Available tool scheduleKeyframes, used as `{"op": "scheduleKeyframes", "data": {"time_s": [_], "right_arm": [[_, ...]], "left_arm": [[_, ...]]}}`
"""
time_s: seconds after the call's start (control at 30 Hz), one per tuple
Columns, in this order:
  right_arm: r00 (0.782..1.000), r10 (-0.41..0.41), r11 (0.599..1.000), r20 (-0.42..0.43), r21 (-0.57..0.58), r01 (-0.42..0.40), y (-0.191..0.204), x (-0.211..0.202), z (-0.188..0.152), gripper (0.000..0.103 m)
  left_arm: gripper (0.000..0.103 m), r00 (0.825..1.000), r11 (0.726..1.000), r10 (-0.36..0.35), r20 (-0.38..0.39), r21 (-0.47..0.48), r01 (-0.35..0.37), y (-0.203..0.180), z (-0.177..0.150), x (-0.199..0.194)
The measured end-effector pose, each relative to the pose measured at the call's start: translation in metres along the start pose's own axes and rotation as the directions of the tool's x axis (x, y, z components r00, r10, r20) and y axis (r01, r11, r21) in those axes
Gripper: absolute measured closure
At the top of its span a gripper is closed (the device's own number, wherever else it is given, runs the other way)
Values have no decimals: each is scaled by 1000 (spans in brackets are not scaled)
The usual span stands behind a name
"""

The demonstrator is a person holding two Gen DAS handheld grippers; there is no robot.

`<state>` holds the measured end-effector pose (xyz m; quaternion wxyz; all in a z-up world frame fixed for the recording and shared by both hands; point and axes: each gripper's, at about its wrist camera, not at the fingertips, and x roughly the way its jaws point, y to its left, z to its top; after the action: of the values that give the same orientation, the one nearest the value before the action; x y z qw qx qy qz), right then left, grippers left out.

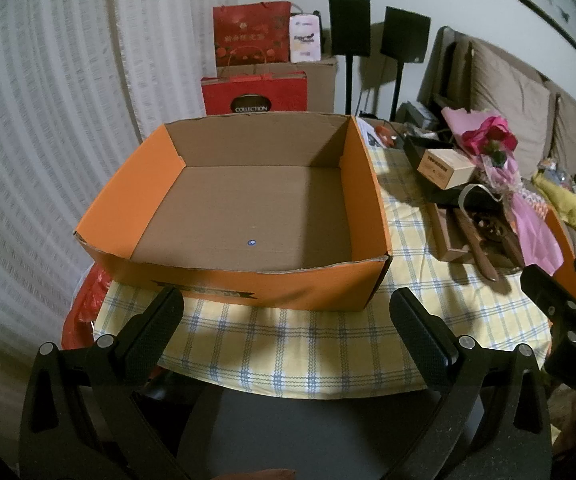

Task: Organize objects
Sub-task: 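Move both tools toward the rose bouquet and the white perfume box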

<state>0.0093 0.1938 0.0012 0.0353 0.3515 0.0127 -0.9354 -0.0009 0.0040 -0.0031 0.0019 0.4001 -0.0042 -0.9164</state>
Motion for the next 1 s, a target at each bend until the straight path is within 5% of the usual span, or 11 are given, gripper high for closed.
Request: {"op": "scheduleKeyframes", "data": {"time_s": [0.53, 1.0], "right_arm": [[1000, -12, 1000, 4, -1, 12, -6, 5, 5, 0], [998, -54, 998, 13, 25, 54, -26, 13, 17, 0]], "left_arm": [[0, 1000, 1000, 0, 10, 25, -1, -11, 10, 9], [0, 996, 995, -83, 23, 48, 82, -27, 33, 22]]}}
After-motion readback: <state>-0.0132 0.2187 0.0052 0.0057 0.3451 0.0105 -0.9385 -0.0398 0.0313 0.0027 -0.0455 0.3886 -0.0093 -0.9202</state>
